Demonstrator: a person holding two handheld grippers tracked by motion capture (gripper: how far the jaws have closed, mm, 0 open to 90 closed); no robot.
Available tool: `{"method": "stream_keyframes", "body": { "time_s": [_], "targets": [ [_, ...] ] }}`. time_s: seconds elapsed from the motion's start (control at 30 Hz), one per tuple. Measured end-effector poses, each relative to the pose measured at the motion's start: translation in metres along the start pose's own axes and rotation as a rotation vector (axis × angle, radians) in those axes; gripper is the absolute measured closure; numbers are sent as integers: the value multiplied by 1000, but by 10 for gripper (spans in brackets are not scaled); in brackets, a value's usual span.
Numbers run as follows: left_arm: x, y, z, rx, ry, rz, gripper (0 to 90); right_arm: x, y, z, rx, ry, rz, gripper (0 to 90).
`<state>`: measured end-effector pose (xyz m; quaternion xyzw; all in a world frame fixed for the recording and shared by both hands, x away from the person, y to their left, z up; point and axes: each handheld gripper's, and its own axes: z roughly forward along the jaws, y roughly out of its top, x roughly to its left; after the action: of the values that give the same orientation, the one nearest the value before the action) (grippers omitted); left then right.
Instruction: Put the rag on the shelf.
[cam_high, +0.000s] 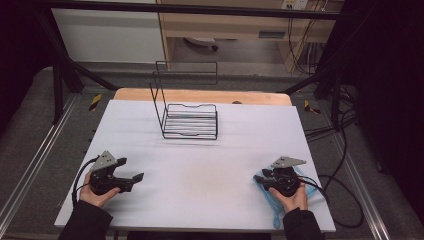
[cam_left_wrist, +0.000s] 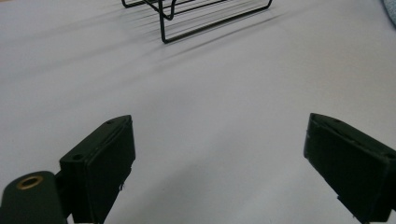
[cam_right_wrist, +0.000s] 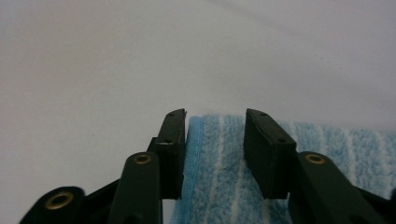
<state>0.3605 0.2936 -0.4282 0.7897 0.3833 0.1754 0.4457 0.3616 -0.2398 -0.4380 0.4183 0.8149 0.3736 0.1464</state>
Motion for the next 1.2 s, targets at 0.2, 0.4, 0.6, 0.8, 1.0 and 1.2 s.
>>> {"method": "stream_keyframes", "body": {
  "time_s": [0.2,0.4,0.6,0.8,1.0,1.2],
  "targets": [
    [0,0,0,3,1,-1,96,0,-1,7,36,-18,-46,687],
    [0,0,1,15,1,7,101,0,-1,8,35,-16,-54,792],
    [1,-1,0,14,5,1,107,-1,1,7,34,-10,-56,837],
    [1,0,1,15,6,2,109,-1,3,3,21,-14,-44,852],
    [1,0,1,15,7,1,110,3,8,-1,-23,-7,-67,855],
    [1,0,1,16,9,-1,110,13,14,-1,-63,42,-107,855]
  ]
}}
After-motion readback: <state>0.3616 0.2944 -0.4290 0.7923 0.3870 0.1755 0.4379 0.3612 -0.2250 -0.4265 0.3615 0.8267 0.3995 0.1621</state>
